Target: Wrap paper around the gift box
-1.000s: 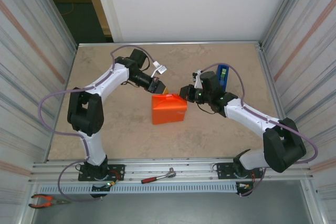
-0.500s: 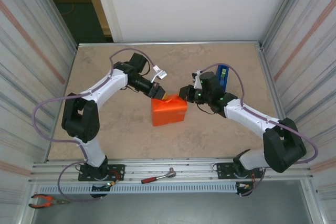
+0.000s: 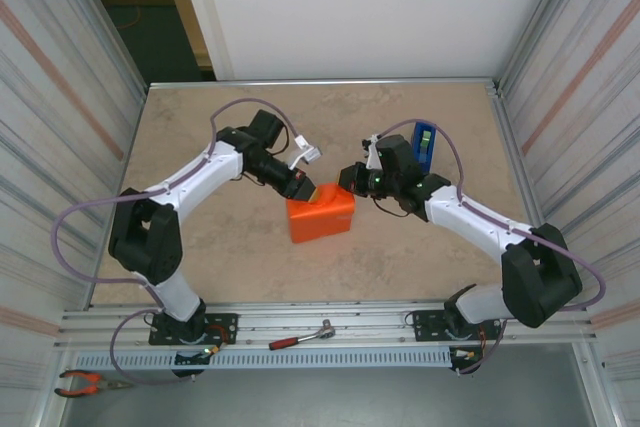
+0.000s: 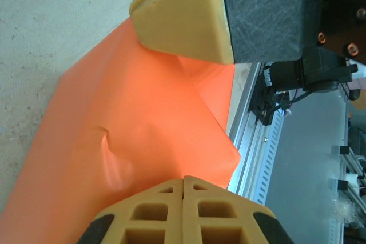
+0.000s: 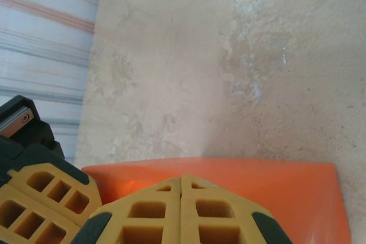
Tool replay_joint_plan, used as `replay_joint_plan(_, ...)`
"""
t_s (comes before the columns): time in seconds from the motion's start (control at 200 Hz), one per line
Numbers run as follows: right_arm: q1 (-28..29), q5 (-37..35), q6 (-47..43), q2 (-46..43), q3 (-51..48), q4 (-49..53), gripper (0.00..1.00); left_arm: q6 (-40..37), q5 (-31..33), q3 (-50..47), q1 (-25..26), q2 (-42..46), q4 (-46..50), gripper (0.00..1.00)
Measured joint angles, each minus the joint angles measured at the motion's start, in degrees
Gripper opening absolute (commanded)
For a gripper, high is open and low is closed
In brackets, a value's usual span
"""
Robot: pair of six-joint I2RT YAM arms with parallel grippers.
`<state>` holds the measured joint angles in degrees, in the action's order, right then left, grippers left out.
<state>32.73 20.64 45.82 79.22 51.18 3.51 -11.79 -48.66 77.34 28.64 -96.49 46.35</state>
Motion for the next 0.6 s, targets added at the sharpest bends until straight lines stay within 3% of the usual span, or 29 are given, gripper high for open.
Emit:
replay_joint_plan(0.261, -0.15, 0.2, -1.53, 2.32, 7.63, 10.12, 0.0, -0.46, 1.86, -1.09, 0.92, 1.16, 0.04, 0.0)
replay_joint_plan(0.601, 4.63, 0.15, -1.73, 4.2, 11.67, 11.56, 0.0, -1.05, 1.84, -1.2, 1.03, 1.18, 0.04, 0.0)
